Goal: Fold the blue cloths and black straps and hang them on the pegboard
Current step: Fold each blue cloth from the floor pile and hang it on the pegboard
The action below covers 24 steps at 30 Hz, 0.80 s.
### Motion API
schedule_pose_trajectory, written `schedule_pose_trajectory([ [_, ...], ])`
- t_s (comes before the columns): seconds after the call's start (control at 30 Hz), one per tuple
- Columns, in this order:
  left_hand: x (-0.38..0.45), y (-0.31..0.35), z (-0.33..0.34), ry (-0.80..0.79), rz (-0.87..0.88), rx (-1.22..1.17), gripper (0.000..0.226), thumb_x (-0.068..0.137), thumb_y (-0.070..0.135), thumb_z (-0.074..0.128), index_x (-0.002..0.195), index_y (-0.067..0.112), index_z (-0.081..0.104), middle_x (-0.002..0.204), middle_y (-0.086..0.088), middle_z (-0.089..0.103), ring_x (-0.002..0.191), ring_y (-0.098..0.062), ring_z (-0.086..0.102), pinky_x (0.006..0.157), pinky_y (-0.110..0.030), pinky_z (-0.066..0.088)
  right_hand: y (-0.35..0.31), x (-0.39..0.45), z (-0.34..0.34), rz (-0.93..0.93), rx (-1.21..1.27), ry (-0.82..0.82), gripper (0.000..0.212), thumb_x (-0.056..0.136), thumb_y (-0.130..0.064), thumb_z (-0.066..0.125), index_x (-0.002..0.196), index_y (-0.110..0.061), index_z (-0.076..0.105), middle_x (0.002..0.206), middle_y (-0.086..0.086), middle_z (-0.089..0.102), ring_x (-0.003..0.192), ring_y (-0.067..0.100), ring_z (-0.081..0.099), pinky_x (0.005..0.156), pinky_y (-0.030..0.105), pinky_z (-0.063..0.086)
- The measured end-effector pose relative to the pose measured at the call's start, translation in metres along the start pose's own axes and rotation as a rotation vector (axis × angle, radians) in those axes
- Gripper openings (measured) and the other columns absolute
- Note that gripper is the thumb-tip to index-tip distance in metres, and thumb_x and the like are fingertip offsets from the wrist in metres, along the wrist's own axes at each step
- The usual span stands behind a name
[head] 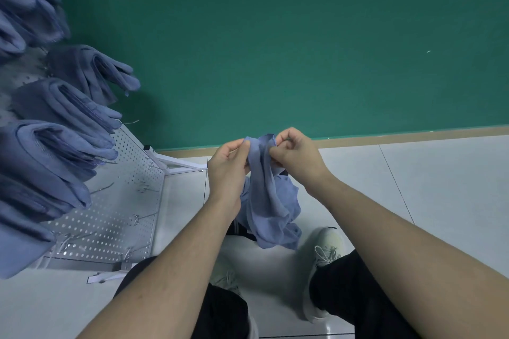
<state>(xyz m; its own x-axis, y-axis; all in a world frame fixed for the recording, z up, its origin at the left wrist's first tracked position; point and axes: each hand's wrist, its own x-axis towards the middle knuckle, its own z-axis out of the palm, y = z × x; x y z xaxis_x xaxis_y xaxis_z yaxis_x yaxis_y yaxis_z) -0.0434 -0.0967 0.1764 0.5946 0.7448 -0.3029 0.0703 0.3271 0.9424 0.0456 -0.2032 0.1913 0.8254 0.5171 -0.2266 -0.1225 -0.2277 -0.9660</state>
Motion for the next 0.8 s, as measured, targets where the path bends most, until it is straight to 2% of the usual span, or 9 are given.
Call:
schedule_pose_trajectory([
  [0.1, 0.000, -0.003, 0.000, -0.003, 0.042, 0.068, 0.003, 0.090, 0.018, 0.073, 0.092, 0.017, 0.075, 0.093, -0.004, 0.078, 0.086, -0.016, 0.071, 0.093, -0.042, 0.059, 0.004, 0.001, 0.004, -0.007, -0.065, 0.005, 0.017, 0.087, -0.009, 0.070, 0.079, -0.018, 0.058, 0.062, -0.005, 0.059, 0.066, 0.019, 0.056, 0.068, 0.038, 0.049],
  [0.23, -0.001, -0.005, 0.002, -0.041, 0.050, 0.094, 0.007, 0.090, 0.019, 0.075, 0.095, 0.015, 0.077, 0.098, -0.002, 0.079, 0.097, -0.018, 0.074, 0.097, -0.043, 0.056, 0.006, 0.000, 0.011, 0.077, 0.076, -0.022, 0.016, 0.087, -0.016, 0.076, 0.076, -0.016, 0.064, 0.072, 0.002, 0.068, 0.076, 0.021, 0.064, 0.085, 0.043, 0.058],
  [0.37, -0.001, -0.005, 0.003, -0.079, 0.034, 0.091, 0.012, 0.093, 0.018, 0.071, 0.101, 0.011, 0.076, 0.099, -0.006, 0.078, 0.099, -0.026, 0.074, 0.096, -0.047, 0.056, 0.005, 0.000, 0.009, 0.153, 0.223, -0.069, 0.010, 0.091, -0.016, 0.073, 0.088, -0.006, 0.070, 0.084, 0.014, 0.071, 0.077, 0.020, 0.067, 0.074, 0.028, 0.056],
  [0.5, -0.002, -0.008, 0.004, -0.145, 0.035, 0.116, 0.011, 0.098, 0.016, 0.064, 0.103, 0.018, 0.074, 0.101, -0.005, 0.078, 0.100, -0.024, 0.074, 0.097, -0.045, 0.056, 0.004, -0.002, 0.006, 0.198, 0.334, -0.083, 0.007, 0.092, -0.012, 0.070, 0.090, -0.006, 0.070, 0.072, 0.005, 0.065, 0.061, 0.009, 0.061, 0.068, 0.021, 0.054],
  [0.63, -0.003, -0.007, 0.003, -0.153, 0.023, 0.102, 0.011, 0.098, 0.019, 0.065, 0.104, 0.018, 0.073, 0.102, -0.006, 0.078, 0.101, -0.025, 0.073, 0.097, -0.046, 0.056, 0.005, -0.002, 0.008, 0.129, 0.229, -0.051, 0.013, 0.092, -0.012, 0.070, 0.079, -0.011, 0.073, 0.073, 0.003, 0.069, 0.068, 0.011, 0.064, 0.074, 0.023, 0.056],
  [0.8, -0.004, -0.008, 0.002, -0.124, 0.027, 0.099, 0.012, 0.099, 0.017, 0.061, 0.106, 0.017, 0.070, 0.100, -0.006, 0.078, 0.100, -0.025, 0.073, 0.097, -0.045, 0.056, 0.004, -0.004, 0.011, 0.055, 0.172, -0.075, 0.020, 0.091, -0.012, 0.072, 0.073, -0.019, 0.074, 0.068, -0.003, 0.072, 0.067, 0.008, 0.066, 0.076, 0.024, 0.056],
])
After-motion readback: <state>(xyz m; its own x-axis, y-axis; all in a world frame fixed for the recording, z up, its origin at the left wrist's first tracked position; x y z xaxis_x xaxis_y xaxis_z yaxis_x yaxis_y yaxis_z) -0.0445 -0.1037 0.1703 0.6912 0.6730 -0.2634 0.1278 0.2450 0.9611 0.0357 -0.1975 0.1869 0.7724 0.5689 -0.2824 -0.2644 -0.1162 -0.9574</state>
